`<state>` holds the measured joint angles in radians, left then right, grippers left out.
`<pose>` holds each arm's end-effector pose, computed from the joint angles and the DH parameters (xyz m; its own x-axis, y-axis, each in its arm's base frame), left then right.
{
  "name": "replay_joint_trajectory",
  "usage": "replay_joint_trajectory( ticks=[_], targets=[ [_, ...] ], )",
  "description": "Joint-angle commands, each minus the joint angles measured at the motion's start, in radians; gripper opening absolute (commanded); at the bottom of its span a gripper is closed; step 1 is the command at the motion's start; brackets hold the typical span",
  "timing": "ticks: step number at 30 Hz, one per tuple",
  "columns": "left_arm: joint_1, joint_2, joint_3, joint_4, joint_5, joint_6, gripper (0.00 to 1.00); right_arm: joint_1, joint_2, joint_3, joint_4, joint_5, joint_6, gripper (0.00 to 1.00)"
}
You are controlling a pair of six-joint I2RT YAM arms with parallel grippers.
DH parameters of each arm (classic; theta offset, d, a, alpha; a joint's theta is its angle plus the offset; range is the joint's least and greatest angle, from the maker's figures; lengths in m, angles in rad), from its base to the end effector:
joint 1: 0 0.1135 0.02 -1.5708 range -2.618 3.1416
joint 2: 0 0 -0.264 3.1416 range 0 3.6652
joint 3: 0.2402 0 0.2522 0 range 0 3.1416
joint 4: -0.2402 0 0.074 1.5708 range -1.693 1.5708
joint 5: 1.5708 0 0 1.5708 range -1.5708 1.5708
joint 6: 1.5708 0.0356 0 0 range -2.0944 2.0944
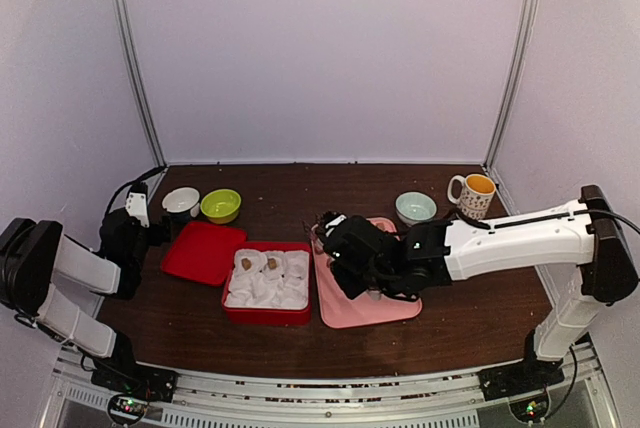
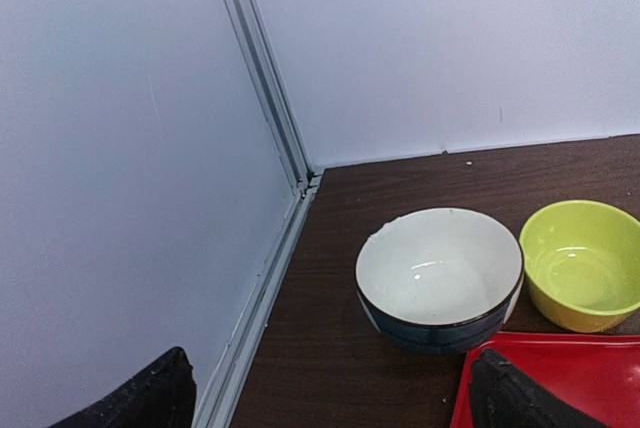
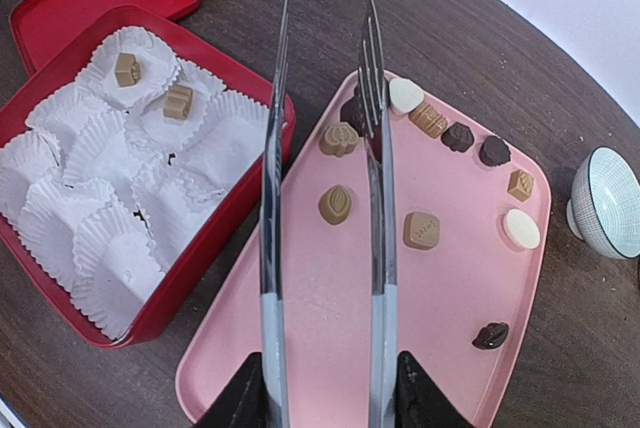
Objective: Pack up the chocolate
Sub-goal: Pick up the fake chocolate from the plate.
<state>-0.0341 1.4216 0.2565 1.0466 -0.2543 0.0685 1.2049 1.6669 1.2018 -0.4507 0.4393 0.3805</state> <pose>0.2404 0.0008 0.1603 -0.1327 0.0708 -0.9886 -0.2081 0.9732 0.0976 0.1415 0.3269 0.2358 -0.5429 -0.4775 -0.6909 -0.5932 0.8003 -0.0869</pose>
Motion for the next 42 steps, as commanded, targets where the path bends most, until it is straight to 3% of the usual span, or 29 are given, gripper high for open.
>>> replay_joint_trajectory(
  ticks=[1, 19, 42],
  targets=[
    [0.007, 0.008, 0.02, 0.047, -0.001, -0.01, 0.98, 0.005, -0.022, -0.029, -0.027, 0.064, 0.042, 0.37],
    [0.007, 0.008, 0.019, 0.047, -0.001, -0.01, 0.98, 0.003, 0.056, -0.062, -0.022, -0.027, 0.092, 0.37],
    [0.007, 0.007, 0.02, 0.047, -0.002, -0.01, 0.98, -0.003, 0.119, -0.095, 0.0, -0.022, 0.125, 0.37]
  ],
)
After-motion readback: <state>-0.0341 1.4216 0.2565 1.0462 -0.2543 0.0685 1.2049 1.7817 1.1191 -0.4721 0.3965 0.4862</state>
